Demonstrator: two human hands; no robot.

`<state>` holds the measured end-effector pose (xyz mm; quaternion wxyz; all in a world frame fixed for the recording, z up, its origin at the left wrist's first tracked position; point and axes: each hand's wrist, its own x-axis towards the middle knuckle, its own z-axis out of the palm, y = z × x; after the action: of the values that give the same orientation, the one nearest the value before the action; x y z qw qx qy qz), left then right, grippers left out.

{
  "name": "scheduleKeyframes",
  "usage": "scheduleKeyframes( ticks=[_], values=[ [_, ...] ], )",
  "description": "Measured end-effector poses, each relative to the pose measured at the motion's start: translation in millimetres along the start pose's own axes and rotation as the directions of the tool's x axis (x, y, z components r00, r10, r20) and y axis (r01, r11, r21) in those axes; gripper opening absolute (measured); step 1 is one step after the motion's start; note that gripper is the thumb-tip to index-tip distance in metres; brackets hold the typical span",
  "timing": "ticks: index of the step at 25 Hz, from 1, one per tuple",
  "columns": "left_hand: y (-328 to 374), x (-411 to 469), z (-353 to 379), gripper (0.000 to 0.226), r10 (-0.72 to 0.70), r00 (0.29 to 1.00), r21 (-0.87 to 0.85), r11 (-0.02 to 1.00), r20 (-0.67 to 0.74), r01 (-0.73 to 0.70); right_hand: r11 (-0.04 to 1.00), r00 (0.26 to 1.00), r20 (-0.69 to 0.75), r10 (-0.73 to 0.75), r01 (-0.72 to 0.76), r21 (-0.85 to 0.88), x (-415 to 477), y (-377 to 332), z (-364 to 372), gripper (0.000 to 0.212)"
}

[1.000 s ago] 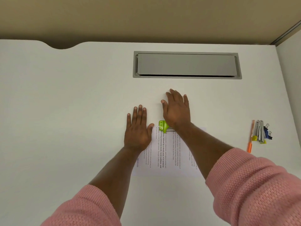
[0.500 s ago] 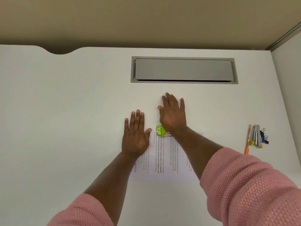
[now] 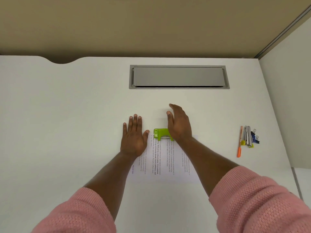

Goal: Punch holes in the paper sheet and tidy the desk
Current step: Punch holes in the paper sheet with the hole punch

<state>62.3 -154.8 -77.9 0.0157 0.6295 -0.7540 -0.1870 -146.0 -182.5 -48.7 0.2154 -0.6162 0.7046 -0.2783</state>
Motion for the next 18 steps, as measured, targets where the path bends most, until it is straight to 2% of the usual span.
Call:
scheduleKeyframes(
  ticks=[1,3,6,10,18],
  values=[
    [3,-2,-4,0.068,0.01,1.0,-0.024,1.0,-0.015,-0.011,0.998,0.999,-0.037,0.025,-0.023,0.051,-10,9,-10,0.035],
    [10,-8,-8,0.069,0.087,0.995,-0.037,0.995,-0.058,-0.089,0.998,0.998,-0.034,0.051,-0.05,0.034,-31,27,-29,0.033],
    [19,-15,-6,0.068,0.179,0.98,-0.016,0.983,-0.082,-0.181,0.998,0.994,0.1,0.045,-0.041,-0.041,-59,43,-42,0.039],
    [27,-16,2,0.055,0.162,0.982,-0.04,0.985,-0.095,-0.167,0.985,0.966,0.252,0.052,-0.008,-0.173,-75,50,-36,0.045],
    [30,-19,2,0.041,0.133,0.988,-0.09,0.986,-0.081,-0.14,0.979,0.963,0.261,0.069,-0.015,-0.204,-75,53,-28,0.038]
  ],
)
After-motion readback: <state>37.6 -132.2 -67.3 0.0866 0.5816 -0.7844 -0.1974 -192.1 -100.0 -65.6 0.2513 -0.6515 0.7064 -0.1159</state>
